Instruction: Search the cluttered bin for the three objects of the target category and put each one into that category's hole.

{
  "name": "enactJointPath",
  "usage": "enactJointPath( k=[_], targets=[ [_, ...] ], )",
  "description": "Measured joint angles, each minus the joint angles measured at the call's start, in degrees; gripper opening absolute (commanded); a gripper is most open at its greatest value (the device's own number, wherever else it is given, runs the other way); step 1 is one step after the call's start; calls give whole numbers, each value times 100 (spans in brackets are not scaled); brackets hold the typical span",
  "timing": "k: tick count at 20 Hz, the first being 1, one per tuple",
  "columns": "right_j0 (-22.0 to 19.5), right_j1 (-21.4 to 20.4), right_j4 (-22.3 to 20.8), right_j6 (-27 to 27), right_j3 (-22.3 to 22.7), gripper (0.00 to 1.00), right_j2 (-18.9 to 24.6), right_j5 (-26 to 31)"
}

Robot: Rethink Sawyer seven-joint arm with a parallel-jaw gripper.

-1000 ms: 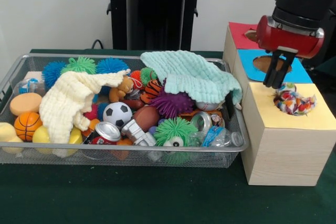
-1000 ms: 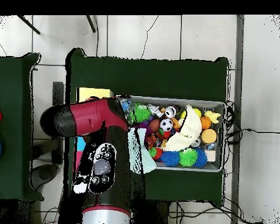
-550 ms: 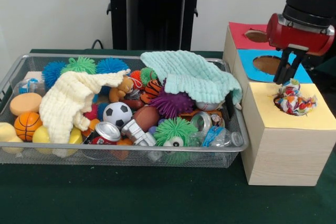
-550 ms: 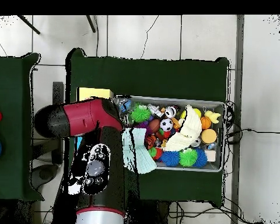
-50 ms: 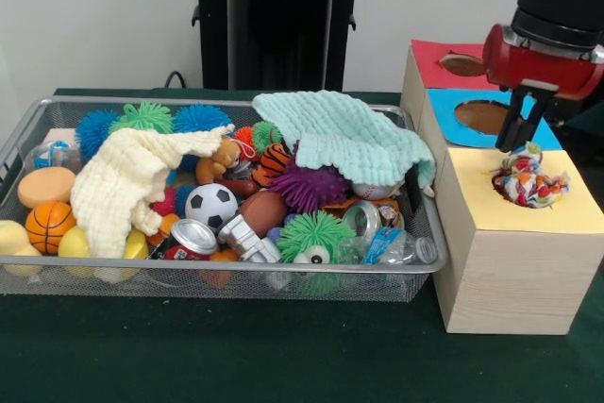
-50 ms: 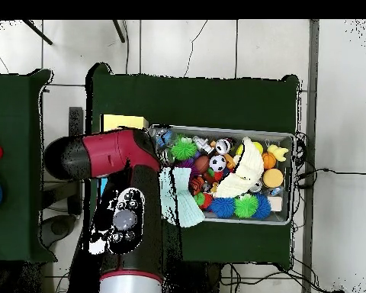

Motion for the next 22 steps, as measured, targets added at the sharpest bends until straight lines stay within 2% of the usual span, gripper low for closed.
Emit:
enactJointPath(
  k=[6,9,13,17,22],
  targets=[
    [60,338,-6,0,-249,0,-109,-2],
    [175,543,-15,0,-576,0,-278,9],
    [271,778,-18,0,-757,0,-387,9],
    [320,1031,-16,0,-841,0,-414,-43],
    [318,1061,-15,0,-845,0,-414,-85]
  ],
)
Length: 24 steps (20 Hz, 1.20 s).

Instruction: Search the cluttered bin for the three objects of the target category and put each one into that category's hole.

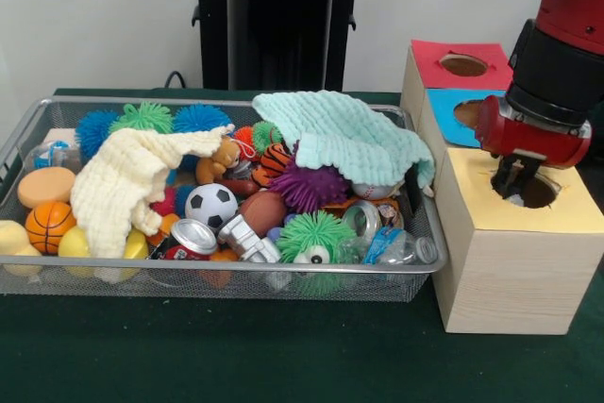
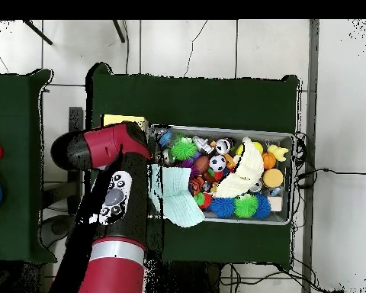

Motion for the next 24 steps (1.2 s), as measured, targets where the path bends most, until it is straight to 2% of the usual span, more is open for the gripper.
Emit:
enactJointPath(
  k=[8,19,24],
  targets=[
    [-51,-281,47,0,116,0,8,90],
    [-396,-1152,238,0,146,0,40,1237],
    [-543,-1539,260,0,183,0,40,1385]
  ],
)
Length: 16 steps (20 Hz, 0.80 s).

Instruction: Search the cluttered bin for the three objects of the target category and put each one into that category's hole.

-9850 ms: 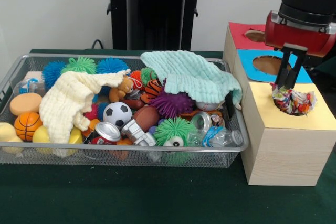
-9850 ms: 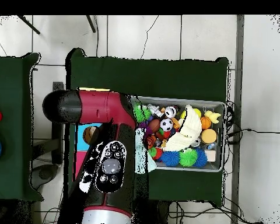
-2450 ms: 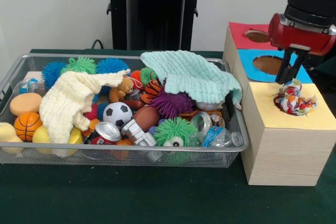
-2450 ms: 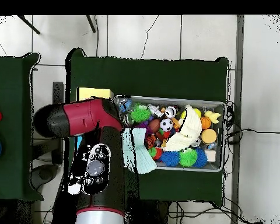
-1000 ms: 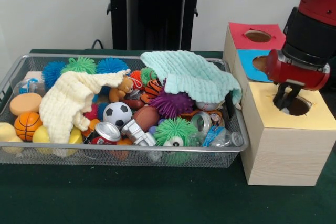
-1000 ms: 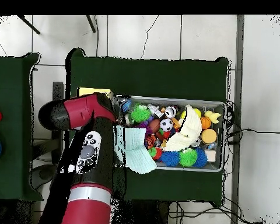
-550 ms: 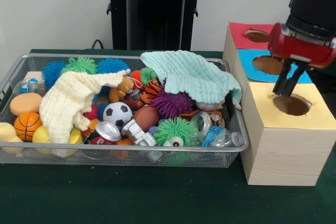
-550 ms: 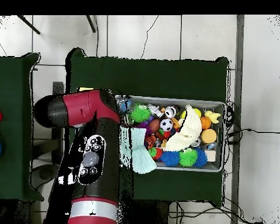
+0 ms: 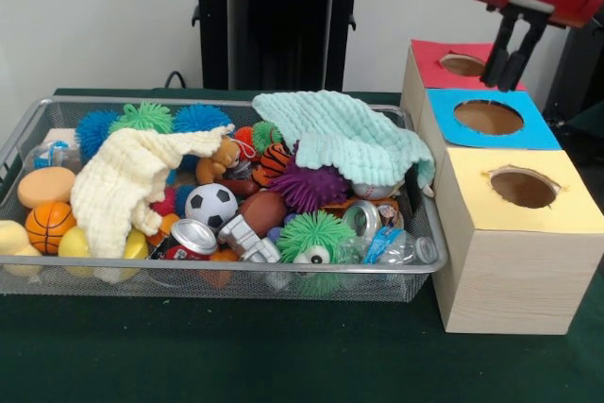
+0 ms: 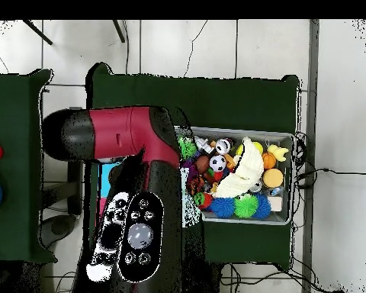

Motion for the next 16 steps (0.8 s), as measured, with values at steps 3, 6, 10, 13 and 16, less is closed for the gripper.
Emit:
enactJointPath(
  k=[3,6,10,13,16],
  targets=[
    [-131,-140,-9,0,22,0,2,-2],
    [-355,-227,-46,0,46,0,2,-65],
    [-669,-311,-174,0,144,0,15,-263],
    [-993,-392,-281,-1,284,0,49,-496],
    [-1213,-441,-355,-1,365,0,86,-615]
  ],
)
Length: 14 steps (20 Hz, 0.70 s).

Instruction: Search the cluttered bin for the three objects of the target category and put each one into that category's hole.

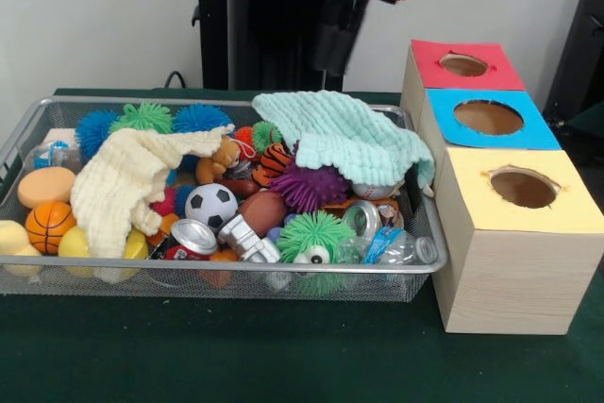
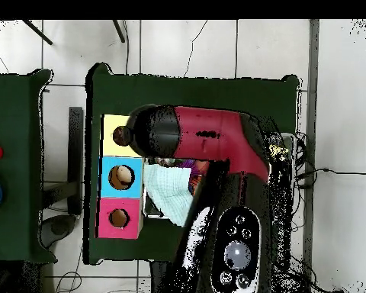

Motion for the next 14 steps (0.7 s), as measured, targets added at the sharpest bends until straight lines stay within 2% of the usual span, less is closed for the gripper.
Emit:
enactJointPath(
  k=[1,10,14],
  targets=[
    [-198,-37,-65,-2,41,0,44,-36],
    [-903,-249,-385,-45,104,0,289,-37],
    [-1017,-414,-524,-45,278,0,327,-36]
  ],
)
